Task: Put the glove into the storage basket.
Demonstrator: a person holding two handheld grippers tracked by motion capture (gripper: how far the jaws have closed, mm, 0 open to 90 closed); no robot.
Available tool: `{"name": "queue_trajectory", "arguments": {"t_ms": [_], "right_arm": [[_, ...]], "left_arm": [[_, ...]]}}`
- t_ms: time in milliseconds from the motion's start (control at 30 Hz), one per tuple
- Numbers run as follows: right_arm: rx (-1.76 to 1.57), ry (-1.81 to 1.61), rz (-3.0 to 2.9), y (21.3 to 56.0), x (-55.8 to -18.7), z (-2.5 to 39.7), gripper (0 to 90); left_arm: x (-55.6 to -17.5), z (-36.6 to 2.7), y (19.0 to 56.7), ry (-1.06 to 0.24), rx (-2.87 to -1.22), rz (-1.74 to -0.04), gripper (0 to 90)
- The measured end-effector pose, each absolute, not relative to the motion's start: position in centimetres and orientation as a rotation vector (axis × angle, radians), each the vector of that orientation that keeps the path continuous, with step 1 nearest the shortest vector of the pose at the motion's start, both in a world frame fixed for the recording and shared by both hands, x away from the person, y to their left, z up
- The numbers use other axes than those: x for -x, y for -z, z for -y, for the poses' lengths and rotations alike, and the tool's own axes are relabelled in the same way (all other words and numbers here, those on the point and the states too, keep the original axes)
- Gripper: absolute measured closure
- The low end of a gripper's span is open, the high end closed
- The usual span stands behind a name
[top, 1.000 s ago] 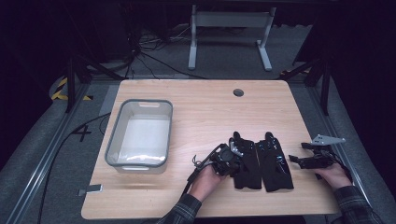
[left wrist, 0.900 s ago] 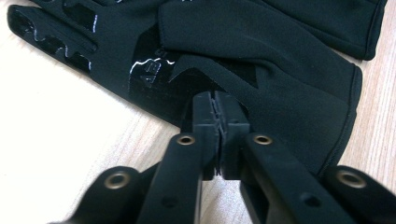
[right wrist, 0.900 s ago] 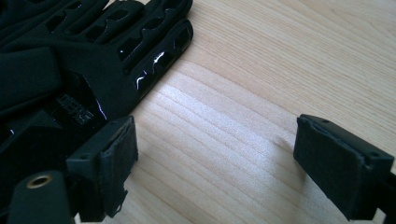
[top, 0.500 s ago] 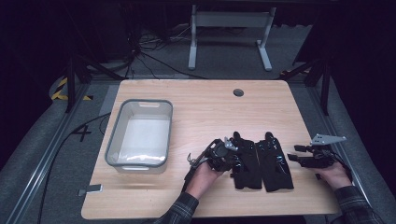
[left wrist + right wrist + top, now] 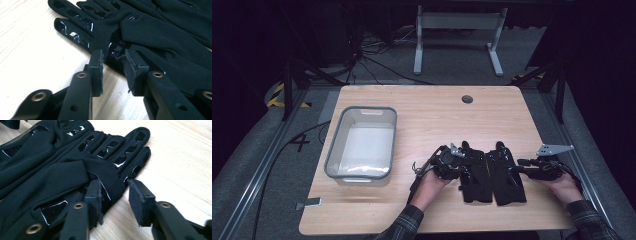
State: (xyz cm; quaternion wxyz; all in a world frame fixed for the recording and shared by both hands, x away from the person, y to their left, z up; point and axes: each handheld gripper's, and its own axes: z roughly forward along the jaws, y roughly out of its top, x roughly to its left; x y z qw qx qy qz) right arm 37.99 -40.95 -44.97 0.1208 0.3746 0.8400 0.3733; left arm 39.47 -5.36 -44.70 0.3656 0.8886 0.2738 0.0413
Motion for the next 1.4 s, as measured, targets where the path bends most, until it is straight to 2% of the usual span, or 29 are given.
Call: {"name": "queue_trajectory", "arguments": {"t_ms": [67,100,133,267,533,633,667,833,900,967,1400], "right_arm": [[-1.073,-1.092,-2.451,44.9,-37.9,40.9,70.5],[-1.073,-1.092,-2.451,44.9,-37.9,40.9,70.5],[-1.055,-1.106,-2.460,44.7,-37.8,40.7,81.6],[-1.022,-1.108,-2.492,44.7,-37.7,40.4,89.0],[-1.001,-1.069,-2.546,45.1,-37.8,40.0,89.3],[-1.002,-1.070,-2.549,45.1,-37.8,40.0,89.4],[-1.000,-1.069,-2.553,45.1,-37.8,40.0,89.3],[-0.992,-1.071,-2.560,45.2,-37.8,40.0,89.5],[-0.987,-1.065,-2.566,45.1,-37.7,39.9,89.6],[-0.979,-1.067,-2.572,45.1,-37.7,39.8,89.6],[-0.976,-1.057,-2.573,45.1,-37.6,39.3,89.8]], "left_arm": [[-39.6,5.4,44.8,-0.105,-2.282,-0.708,65.1],[-39.6,5.4,44.8,-0.105,-2.282,-0.708,62.9],[-39.7,5.5,45.0,-0.108,-2.278,-0.713,61.1],[-39.9,5.8,45.3,-0.096,-2.284,-0.723,56.3],[-39.9,6.5,45.7,-0.120,-2.290,-0.733,54.4],[-39.9,6.6,45.8,-0.114,-2.293,-0.733,59.8],[-39.8,6.7,45.8,-0.114,-2.293,-0.735,66.8],[-39.8,6.9,45.7,-0.101,-2.290,-0.749,75.3],[-39.8,7.0,45.7,-0.096,-2.283,-0.760,82.7],[-39.8,7.1,45.7,-0.092,-2.281,-0.767,86.0],[-39.3,4.8,43.6,0.009,-2.155,-0.807,87.1]]}}
